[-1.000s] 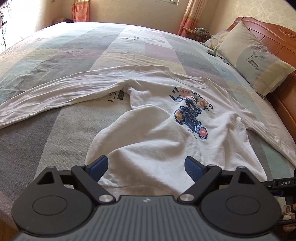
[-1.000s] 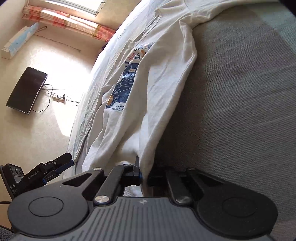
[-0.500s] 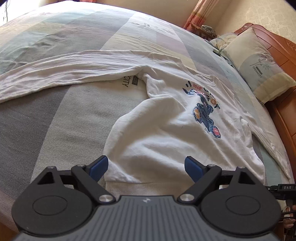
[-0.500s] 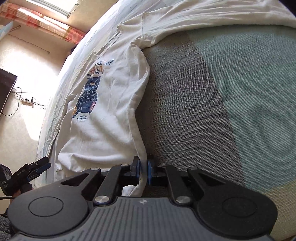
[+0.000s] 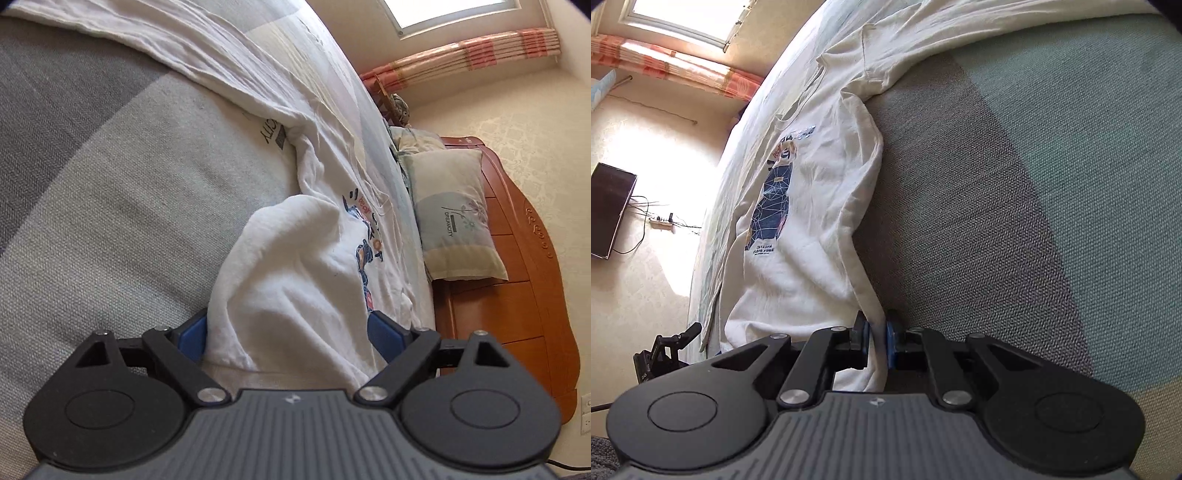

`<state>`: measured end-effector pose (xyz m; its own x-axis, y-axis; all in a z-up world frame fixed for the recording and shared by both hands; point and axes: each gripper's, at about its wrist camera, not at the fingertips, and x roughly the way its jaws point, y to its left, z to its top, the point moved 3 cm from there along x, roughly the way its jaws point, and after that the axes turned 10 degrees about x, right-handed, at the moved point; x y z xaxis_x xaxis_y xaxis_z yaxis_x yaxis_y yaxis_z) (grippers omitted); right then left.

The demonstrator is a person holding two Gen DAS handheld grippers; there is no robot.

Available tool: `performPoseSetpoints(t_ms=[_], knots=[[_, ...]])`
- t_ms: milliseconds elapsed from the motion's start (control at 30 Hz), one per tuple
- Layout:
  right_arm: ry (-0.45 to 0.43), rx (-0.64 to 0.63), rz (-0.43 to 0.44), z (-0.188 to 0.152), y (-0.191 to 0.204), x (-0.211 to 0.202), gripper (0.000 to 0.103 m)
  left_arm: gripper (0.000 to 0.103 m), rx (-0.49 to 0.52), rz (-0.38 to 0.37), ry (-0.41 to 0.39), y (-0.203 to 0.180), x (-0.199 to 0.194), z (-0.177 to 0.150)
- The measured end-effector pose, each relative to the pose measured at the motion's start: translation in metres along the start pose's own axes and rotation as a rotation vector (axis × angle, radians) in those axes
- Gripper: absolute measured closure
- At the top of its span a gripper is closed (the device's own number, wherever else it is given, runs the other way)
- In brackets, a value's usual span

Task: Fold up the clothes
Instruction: 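Open the right gripper while the left gripper grasps the folded sleeve edge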

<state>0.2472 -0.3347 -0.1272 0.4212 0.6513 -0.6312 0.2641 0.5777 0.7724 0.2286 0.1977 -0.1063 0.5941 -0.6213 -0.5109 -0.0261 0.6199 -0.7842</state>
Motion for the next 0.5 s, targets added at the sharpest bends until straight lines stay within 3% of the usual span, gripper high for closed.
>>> performPoseSetpoints(t_ms=[133, 267, 500], knots=[[-0.003, 0.024, 0.034, 0.001, -0.003, -0.001, 0.089, 0.015, -0.015, -0.036, 0.042, 0.003, 0.014, 0.017], [-0.006, 0.075, 0.120, -0.001, -0.001, -0.001, 0.051, 0.015, 0.003, -0.070, 0.164, -0.003, 0.025, 0.008], [-0.032, 0.111, 0.199, -0.015, -0.008, -0.003, 0.047, 0.015, 0.013, -0.114, 0.186, -0.006, 0.041, 0.015]])
